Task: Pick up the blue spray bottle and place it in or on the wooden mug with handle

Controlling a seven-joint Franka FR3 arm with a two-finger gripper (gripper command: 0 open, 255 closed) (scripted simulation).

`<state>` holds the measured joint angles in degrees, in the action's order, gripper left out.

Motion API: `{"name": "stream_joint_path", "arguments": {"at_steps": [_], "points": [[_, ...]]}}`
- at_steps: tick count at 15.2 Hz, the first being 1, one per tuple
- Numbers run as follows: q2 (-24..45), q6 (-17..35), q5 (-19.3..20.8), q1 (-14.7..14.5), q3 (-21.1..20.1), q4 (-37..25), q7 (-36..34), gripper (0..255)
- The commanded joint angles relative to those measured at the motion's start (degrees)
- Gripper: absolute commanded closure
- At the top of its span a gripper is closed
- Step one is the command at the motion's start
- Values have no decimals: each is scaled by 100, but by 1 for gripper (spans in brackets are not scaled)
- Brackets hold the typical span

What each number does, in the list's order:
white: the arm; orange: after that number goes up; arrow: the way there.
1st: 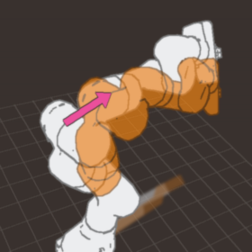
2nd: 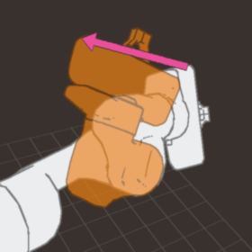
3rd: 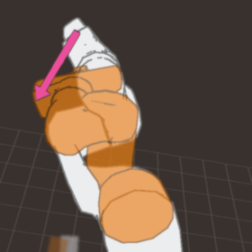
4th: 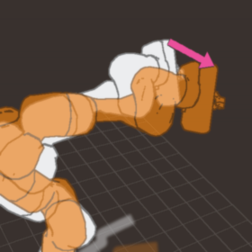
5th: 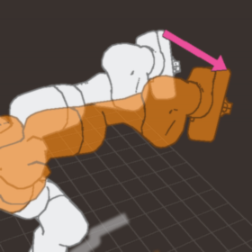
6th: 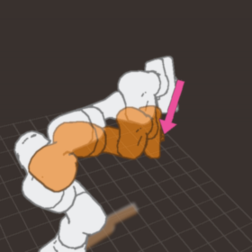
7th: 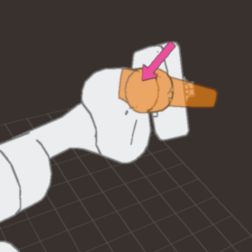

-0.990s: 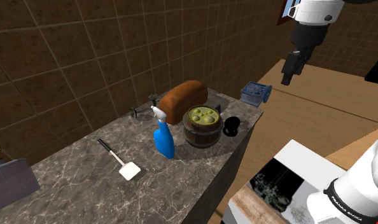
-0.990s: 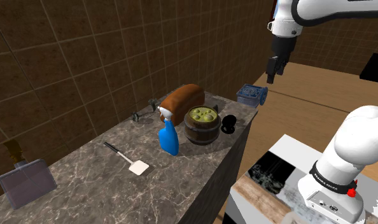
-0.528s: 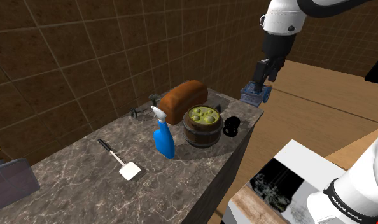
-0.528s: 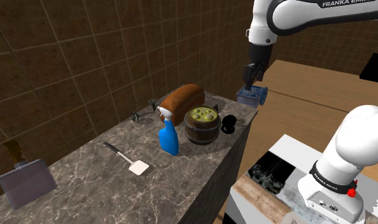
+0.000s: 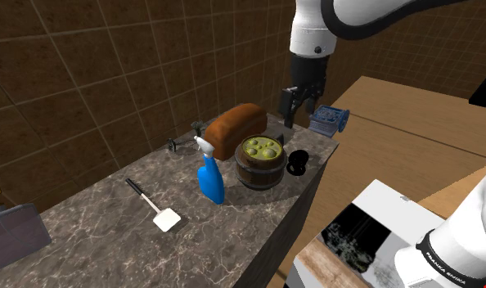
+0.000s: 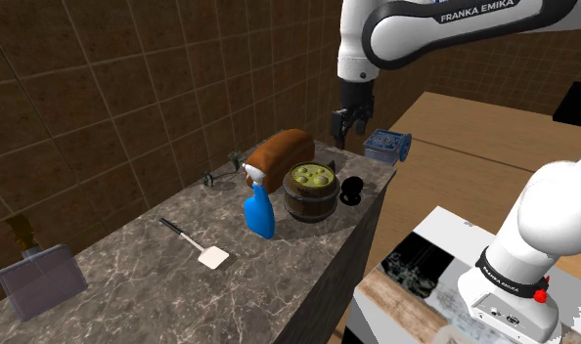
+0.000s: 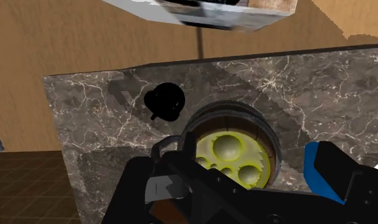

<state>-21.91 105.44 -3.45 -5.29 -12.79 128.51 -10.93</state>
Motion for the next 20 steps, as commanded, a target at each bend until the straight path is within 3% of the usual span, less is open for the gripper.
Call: {"name": "stream_joint_path", "arguments": {"at_steps": [1, 10, 17, 20], "points": [[344, 164, -10, -46, -161, -195, -219, 0], [2119, 489, 338, -293, -758, -1655, -1249, 0], [3660, 379, 895, -720, -972, -3246, -2012, 0], [3826, 495, 959, -776, -965, -3289, -2078, 0]]}}
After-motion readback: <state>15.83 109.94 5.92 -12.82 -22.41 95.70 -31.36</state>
